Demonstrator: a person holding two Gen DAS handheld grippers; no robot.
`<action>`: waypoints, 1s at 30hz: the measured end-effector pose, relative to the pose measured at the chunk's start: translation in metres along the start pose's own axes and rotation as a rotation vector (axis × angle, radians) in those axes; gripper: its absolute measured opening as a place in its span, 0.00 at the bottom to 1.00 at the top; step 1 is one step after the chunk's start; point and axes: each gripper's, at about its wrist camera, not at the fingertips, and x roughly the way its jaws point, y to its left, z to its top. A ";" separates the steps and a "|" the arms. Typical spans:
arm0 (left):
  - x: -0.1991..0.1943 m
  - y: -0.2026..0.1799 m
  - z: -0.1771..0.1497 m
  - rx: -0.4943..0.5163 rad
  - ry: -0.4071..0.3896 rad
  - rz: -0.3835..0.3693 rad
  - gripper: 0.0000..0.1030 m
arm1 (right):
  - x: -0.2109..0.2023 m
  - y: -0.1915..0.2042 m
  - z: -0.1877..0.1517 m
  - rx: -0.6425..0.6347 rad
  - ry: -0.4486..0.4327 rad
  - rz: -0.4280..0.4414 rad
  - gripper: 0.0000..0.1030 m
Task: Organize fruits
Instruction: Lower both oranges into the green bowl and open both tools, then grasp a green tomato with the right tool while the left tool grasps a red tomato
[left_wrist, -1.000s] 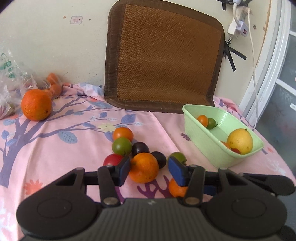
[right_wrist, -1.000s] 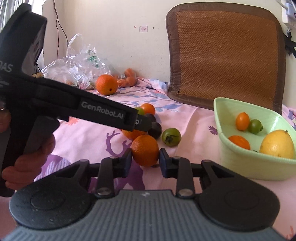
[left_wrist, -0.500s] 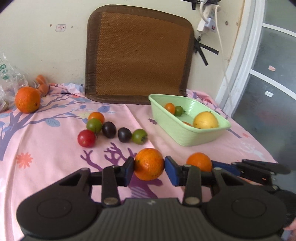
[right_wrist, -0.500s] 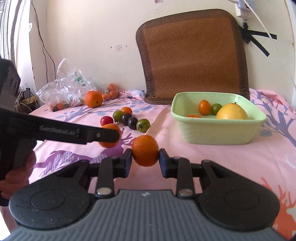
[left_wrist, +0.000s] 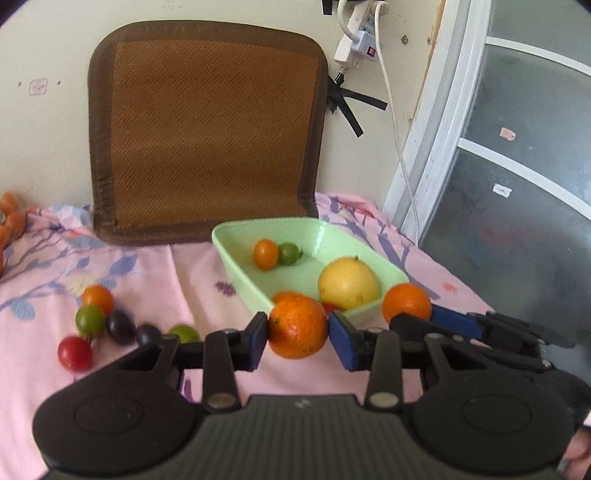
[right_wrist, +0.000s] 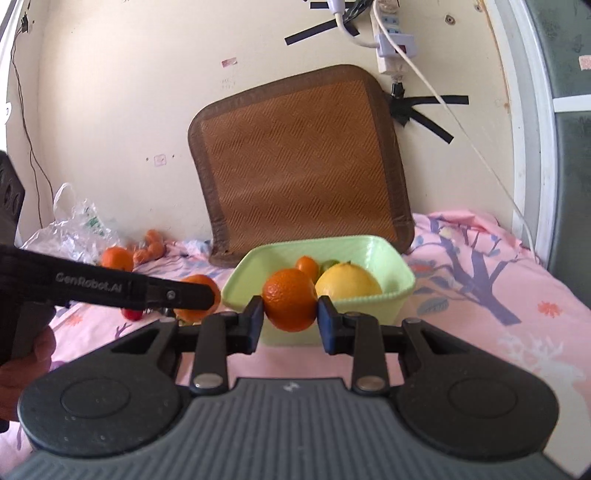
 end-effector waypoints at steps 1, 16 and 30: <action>0.011 0.001 0.011 0.000 -0.006 0.002 0.36 | 0.007 -0.001 0.002 -0.006 -0.008 -0.008 0.33; 0.034 0.031 0.048 -0.046 -0.042 0.040 0.32 | 0.031 0.005 0.010 -0.078 -0.085 -0.064 0.39; -0.057 0.129 -0.020 -0.147 -0.051 0.285 0.38 | 0.069 0.080 -0.007 -0.125 0.159 0.197 0.38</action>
